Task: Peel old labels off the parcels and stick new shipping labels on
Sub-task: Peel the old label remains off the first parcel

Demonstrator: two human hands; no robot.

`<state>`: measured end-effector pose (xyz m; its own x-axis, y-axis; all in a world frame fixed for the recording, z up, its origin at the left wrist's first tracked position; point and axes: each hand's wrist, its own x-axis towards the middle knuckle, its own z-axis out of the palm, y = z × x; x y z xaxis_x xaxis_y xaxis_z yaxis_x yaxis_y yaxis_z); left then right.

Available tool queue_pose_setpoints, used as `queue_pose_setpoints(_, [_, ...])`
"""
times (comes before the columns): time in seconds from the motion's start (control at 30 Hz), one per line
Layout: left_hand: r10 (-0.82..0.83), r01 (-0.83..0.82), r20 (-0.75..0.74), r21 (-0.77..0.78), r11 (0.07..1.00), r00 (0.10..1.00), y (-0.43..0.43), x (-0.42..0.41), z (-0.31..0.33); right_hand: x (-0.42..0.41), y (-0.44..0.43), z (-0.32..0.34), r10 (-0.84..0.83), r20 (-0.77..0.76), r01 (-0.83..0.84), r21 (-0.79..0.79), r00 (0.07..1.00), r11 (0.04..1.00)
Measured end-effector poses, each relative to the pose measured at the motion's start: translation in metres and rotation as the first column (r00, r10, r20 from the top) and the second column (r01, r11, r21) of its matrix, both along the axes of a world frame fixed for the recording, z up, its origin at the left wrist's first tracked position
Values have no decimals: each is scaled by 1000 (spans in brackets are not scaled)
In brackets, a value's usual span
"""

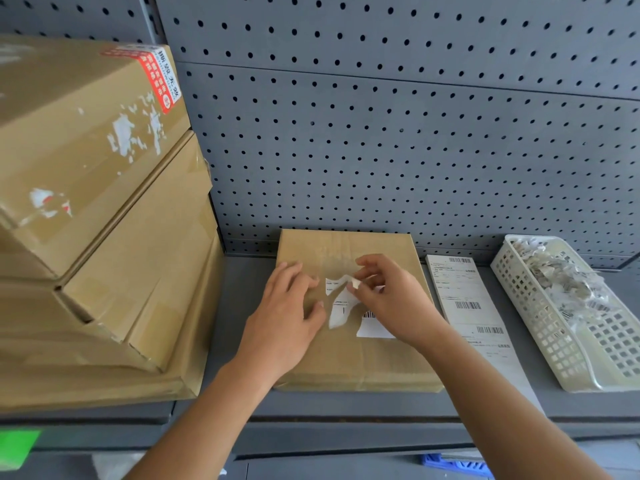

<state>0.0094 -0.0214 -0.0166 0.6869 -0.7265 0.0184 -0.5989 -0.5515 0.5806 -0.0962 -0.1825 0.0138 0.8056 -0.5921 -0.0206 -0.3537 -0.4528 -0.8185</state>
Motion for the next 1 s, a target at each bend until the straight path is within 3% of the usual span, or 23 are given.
queue_pose_setpoints(0.13, [-5, 5, 13, -2, 1000, 1000, 0, 0, 0, 4, 4, -1, 14, -67, -25, -159, 998, 987])
queue_pose_setpoints(0.53, [0, 0, 19, 2, 1000, 1000, 0, 0, 0, -17, 0, 9, 45, 89, -63, 201, 995, 978])
queue_pose_setpoints(0.83, [3, -4, 19, 18, 1000, 1000, -1, 0, 0, -22, 3, 7, -14, 279, -122, 466, 960, 876])
queue_pose_setpoints(0.93, [-3, 2, 14, 18, 1000, 1000, 0, 0, 1, -22, 2, 20, -145, 396, -139, 605, 907, 784])
queue_pose_setpoints(1.0, [-3, 3, 16, 15, 1000, 1000, 1, 0, 1, -23, -5, 30, -169, 423, -129, 591, 890, 797])
